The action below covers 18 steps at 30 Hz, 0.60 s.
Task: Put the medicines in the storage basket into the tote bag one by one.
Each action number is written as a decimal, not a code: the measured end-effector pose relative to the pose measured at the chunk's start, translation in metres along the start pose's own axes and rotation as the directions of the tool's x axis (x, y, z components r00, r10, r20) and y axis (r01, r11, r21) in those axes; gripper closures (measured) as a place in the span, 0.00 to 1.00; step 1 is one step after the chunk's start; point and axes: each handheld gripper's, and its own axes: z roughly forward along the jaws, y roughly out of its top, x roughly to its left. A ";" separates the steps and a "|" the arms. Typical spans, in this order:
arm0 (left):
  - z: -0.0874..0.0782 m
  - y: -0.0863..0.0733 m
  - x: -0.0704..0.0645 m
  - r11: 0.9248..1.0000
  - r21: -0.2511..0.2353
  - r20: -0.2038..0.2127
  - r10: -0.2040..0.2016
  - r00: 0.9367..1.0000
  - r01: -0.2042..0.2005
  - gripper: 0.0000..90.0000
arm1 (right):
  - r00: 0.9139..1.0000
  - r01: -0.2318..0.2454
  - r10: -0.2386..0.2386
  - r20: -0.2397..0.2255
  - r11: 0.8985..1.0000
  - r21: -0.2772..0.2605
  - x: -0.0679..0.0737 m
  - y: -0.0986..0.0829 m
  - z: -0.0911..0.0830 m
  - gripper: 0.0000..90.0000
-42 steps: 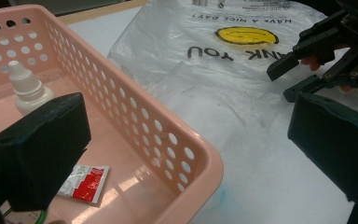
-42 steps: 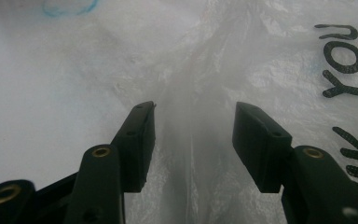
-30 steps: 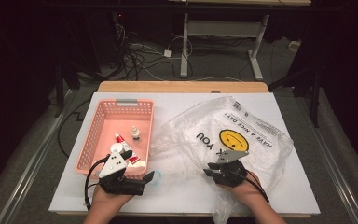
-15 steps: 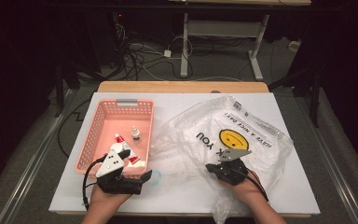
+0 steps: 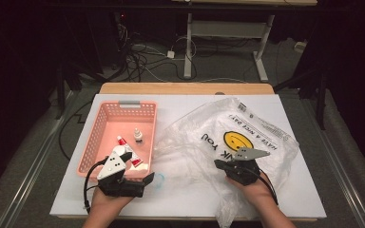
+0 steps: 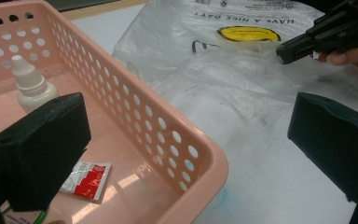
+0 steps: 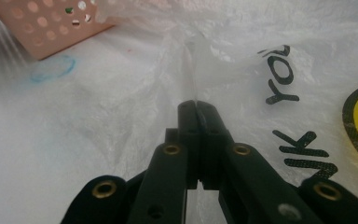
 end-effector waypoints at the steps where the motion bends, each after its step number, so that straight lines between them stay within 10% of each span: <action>1: -0.001 0.000 0.001 1.000 -0.001 0.003 -0.006 1.000 0.006 0.00 | 1.000 -0.007 0.007 0.004 1.000 -0.009 0.000 0.000 -0.001 1.00; 18: -0.007 0.000 0.011 1.000 -0.006 -0.030 -0.020 0.999 0.020 0.00 | 1.000 -0.007 0.010 0.020 0.989 -0.147 -0.004 0.010 -0.021 1.00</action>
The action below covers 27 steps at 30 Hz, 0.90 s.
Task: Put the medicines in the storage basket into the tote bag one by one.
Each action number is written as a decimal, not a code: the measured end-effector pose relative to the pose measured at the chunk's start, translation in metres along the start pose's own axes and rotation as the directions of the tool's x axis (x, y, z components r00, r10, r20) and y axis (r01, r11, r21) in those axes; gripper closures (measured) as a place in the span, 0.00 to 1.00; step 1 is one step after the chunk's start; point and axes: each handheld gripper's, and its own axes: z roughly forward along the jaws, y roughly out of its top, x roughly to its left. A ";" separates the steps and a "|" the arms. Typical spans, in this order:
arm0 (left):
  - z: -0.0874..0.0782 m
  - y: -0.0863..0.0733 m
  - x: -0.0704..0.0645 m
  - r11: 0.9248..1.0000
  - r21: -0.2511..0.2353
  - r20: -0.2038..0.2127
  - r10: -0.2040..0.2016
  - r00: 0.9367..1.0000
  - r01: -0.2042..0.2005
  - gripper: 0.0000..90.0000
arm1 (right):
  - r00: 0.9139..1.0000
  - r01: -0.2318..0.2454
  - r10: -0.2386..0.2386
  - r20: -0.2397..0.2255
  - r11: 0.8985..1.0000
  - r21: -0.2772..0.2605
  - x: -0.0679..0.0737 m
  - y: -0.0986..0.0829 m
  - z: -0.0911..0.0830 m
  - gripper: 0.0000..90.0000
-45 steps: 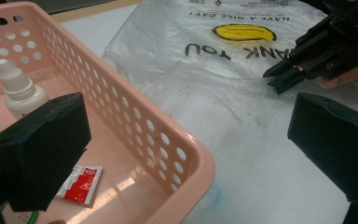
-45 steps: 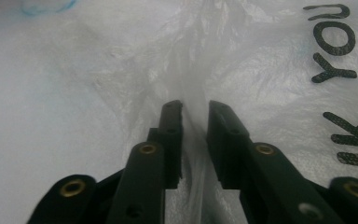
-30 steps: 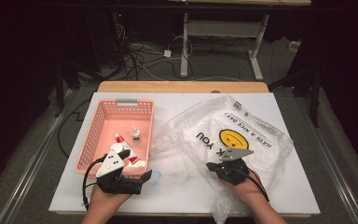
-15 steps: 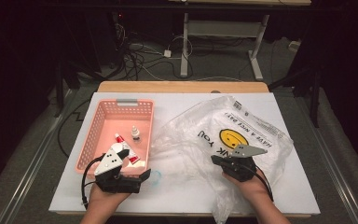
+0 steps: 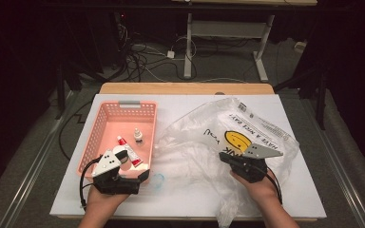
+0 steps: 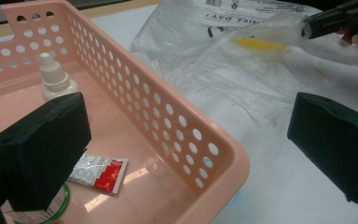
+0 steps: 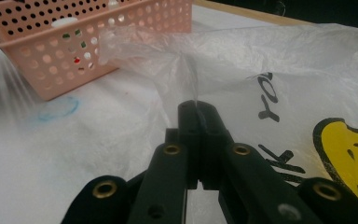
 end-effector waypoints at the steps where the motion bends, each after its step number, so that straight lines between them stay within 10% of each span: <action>1: 0.000 0.000 0.001 1.000 0.000 -0.002 -0.003 1.000 0.003 0.00 | 1.000 -0.005 0.005 -0.002 1.000 -0.008 -0.001 0.001 -0.001 1.00; 15: -0.008 0.001 0.012 0.999 -0.019 0.000 -0.048 0.999 0.048 0.03 | 1.000 0.020 -0.018 0.024 0.996 -0.085 -0.003 0.016 -0.019 1.00; 27: -0.015 0.017 0.039 0.995 -0.035 -0.066 -0.092 0.994 0.090 0.44 | 1.000 0.017 -0.015 0.020 0.995 -0.094 -0.003 0.019 -0.017 1.00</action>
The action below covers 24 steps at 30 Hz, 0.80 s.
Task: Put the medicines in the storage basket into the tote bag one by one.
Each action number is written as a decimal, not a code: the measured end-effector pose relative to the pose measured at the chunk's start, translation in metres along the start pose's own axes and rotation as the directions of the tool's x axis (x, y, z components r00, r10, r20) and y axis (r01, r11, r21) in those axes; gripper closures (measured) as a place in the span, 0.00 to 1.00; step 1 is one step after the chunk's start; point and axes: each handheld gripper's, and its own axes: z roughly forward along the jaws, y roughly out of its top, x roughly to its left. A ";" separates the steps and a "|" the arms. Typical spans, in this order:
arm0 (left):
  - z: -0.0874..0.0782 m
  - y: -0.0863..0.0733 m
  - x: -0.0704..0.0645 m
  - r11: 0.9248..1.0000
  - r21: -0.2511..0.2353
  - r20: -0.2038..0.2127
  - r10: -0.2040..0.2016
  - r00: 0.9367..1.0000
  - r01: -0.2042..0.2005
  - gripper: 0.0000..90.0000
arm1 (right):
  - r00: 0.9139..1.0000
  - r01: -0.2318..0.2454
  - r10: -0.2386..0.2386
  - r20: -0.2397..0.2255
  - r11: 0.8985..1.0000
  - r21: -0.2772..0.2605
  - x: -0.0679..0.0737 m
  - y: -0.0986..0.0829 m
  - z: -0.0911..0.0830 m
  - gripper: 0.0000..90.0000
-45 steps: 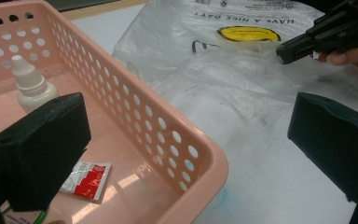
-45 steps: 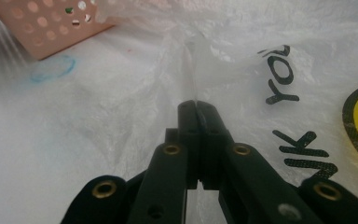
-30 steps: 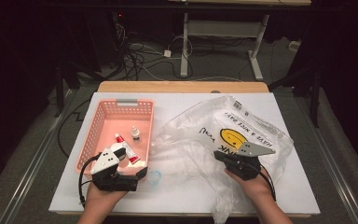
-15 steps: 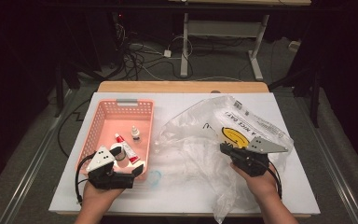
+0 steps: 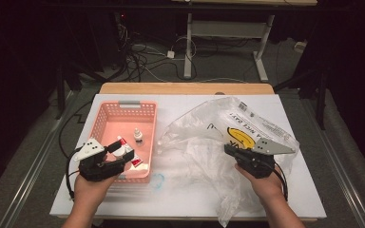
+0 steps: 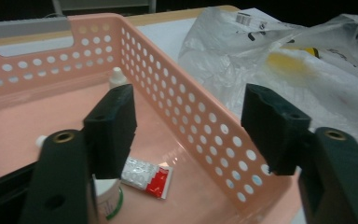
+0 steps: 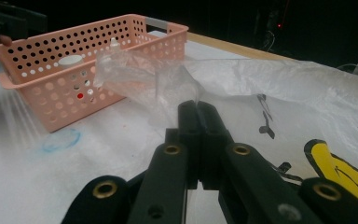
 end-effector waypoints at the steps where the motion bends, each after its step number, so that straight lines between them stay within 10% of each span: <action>1: 0.001 0.003 0.001 1.000 0.006 -0.032 -0.002 0.999 0.002 0.48 | 1.000 0.004 -0.004 -0.001 1.000 0.003 0.000 0.000 0.000 1.00; 10: 0.024 0.032 0.030 0.988 0.138 -0.121 -0.047 0.991 0.064 0.97 | 1.000 0.002 -0.002 0.001 1.000 -0.002 -0.002 0.000 -0.001 1.00; 17: 0.054 0.039 0.062 0.959 0.258 -0.160 -0.080 0.984 0.120 0.97 | 1.000 0.005 -0.005 -0.005 1.000 -0.001 -0.001 0.000 -0.001 1.00; 24: 0.079 0.040 0.077 0.898 0.402 -0.255 -0.078 0.964 0.179 0.97 | 1.000 0.006 -0.006 -0.008 1.000 0.000 0.000 0.000 -0.001 1.00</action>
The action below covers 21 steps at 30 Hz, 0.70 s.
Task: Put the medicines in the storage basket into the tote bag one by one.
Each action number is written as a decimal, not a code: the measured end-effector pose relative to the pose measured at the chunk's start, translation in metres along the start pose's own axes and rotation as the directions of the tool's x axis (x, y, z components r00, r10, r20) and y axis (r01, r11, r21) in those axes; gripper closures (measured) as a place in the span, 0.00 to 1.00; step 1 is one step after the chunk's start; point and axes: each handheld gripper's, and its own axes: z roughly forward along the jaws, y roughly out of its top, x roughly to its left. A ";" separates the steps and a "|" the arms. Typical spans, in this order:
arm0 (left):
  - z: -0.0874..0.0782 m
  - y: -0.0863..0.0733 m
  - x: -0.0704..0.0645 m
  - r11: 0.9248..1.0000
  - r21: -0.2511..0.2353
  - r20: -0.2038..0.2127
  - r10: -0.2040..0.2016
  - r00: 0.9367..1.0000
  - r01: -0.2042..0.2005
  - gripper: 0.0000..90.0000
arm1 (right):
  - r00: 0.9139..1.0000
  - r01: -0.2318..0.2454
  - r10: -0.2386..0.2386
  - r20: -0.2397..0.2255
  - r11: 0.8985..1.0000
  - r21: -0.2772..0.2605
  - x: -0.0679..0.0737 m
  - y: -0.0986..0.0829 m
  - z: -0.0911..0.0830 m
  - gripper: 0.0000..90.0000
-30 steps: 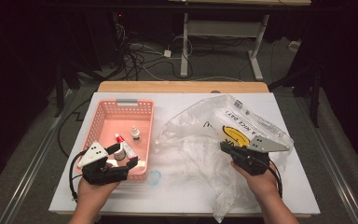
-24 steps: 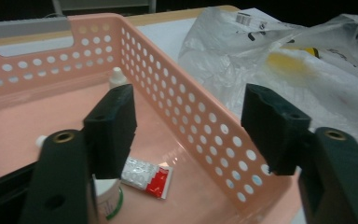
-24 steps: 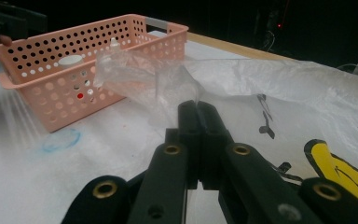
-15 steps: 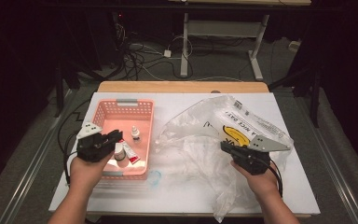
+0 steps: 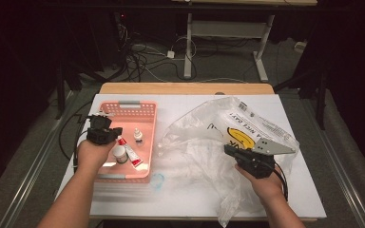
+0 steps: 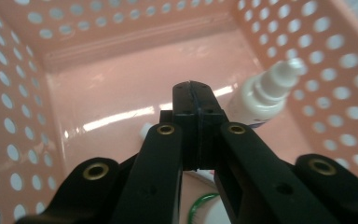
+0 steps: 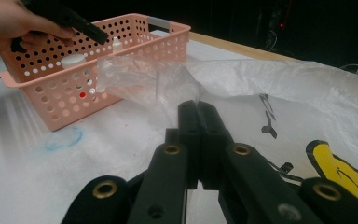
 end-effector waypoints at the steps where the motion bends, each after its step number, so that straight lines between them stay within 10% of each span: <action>1: 0.003 0.001 0.001 1.000 0.031 -0.026 0.004 1.000 -0.003 0.97 | 1.000 0.003 -0.003 0.000 1.000 -0.001 0.000 0.000 0.000 1.00; 9: 0.022 0.003 0.006 0.980 0.196 -0.065 -0.014 0.998 0.026 0.97 | 1.000 0.004 -0.004 0.001 1.000 -0.001 0.000 0.000 -0.001 1.00; 21: 0.030 0.012 0.008 0.970 0.241 -0.043 -0.020 0.999 0.030 0.97 | 1.000 0.009 -0.009 -0.002 1.000 0.000 0.000 0.001 -0.002 1.00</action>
